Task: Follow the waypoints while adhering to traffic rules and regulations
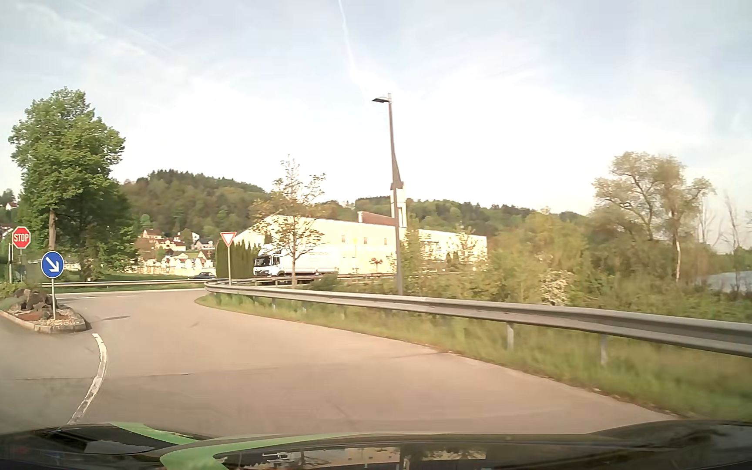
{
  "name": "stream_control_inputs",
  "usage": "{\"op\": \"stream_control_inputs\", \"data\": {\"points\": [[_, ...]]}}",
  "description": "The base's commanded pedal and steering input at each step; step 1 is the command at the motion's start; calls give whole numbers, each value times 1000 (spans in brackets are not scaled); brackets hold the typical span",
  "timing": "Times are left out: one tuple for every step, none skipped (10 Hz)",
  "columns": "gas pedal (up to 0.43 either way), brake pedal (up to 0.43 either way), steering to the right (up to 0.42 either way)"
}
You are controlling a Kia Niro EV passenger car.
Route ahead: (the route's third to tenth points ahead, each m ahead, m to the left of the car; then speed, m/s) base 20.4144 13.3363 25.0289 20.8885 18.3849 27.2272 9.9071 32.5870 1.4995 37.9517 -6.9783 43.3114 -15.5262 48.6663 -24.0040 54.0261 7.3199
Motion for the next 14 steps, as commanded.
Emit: {"op": "stream_control_inputs", "data": {"points": [[87,0,-273],[98,0,-264],[98,0,-251],[98,0,-241],[98,0,-235],[98,0,-229],[87,0,-221],[67,0,-213],[0,0,-207],[0,0,-198],[0,0,-193],[0,0,-184],[0,0,-174],[0,0,-163]]}}
